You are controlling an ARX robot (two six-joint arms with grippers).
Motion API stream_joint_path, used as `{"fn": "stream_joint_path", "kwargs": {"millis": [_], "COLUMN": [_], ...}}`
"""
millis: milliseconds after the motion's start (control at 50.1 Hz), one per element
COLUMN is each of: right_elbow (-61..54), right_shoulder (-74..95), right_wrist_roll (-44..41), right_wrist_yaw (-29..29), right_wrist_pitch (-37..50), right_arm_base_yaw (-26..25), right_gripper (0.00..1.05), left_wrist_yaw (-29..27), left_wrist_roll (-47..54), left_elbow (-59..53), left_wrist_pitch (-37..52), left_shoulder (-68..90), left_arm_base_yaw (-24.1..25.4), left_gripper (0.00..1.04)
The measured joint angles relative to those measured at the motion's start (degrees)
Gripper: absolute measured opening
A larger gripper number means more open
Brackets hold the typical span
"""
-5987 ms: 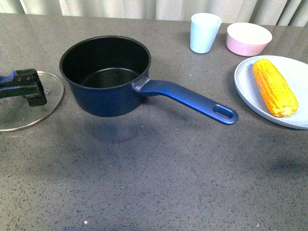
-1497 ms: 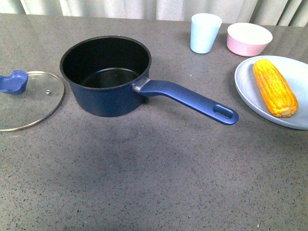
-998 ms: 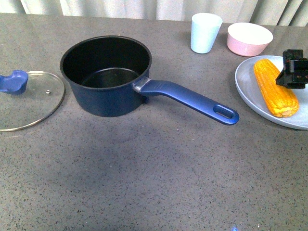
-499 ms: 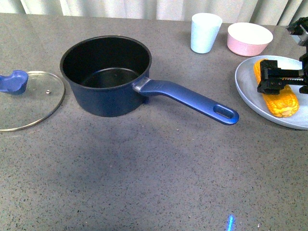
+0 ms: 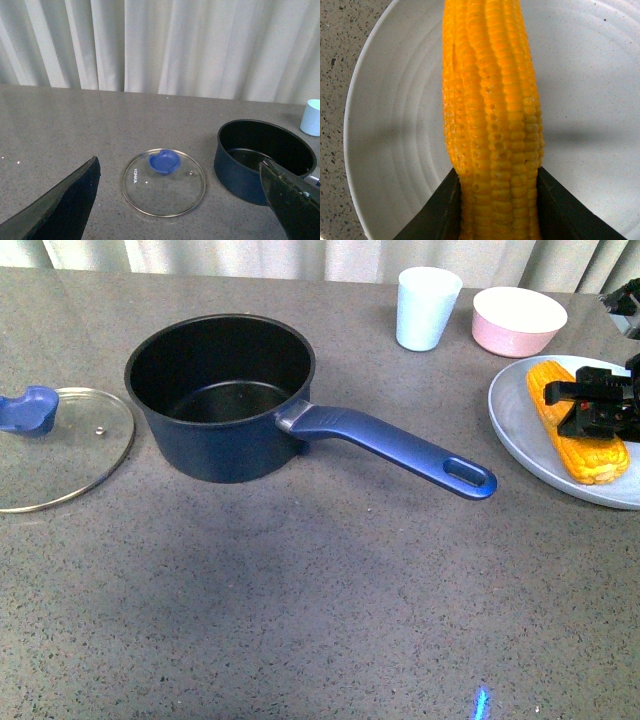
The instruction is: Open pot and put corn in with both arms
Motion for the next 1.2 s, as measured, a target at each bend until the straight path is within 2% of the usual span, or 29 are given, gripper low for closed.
{"fn": "stream_joint_path", "kwargs": {"millis": [120,299,439,559,758,978,1197], "right_elbow": [-2.97,-2.64,4.87,14.60,26.12,30.29,32.59], "right_shoulder": [-3.78,-11.47,-11.58,-6.38,0.90,6.01,9.53], "right_wrist_roll": [0.39,1.29,2.38,2.95,2.97,2.93,2.93], "right_wrist_yaw": [-1.97,-2.91,-4.74,-6.47,-8.90,-9.64,-9.60], "right_wrist_pitch": [-0.04,-1.44,-3.89,-6.93,-10.88,-12.50,-13.46], "right_arm_base_yaw": [-0.46,0.72,7.10,14.40,22.97,28.35,30.32], "right_gripper": [0.23,0.18,0.14,0.14,0.14,0.14,0.14], "left_wrist_yaw": [0.00,0.00,0.00,0.00,0.00,0.00,0.00], "left_wrist_roll": [0.00,0.00,0.00,0.00,0.00,0.00,0.00], "left_elbow": [0.00,0.00,0.00,0.00,0.00,0.00,0.00], "left_wrist_pitch": [0.00,0.00,0.00,0.00,0.00,0.00,0.00], "left_shoulder": [0.00,0.00,0.00,0.00,0.00,0.00,0.00], "left_arm_base_yaw": [0.00,0.00,0.00,0.00,0.00,0.00,0.00], "left_gripper": [0.96,0.96,0.96,0.96,0.96,0.96,0.96]}}
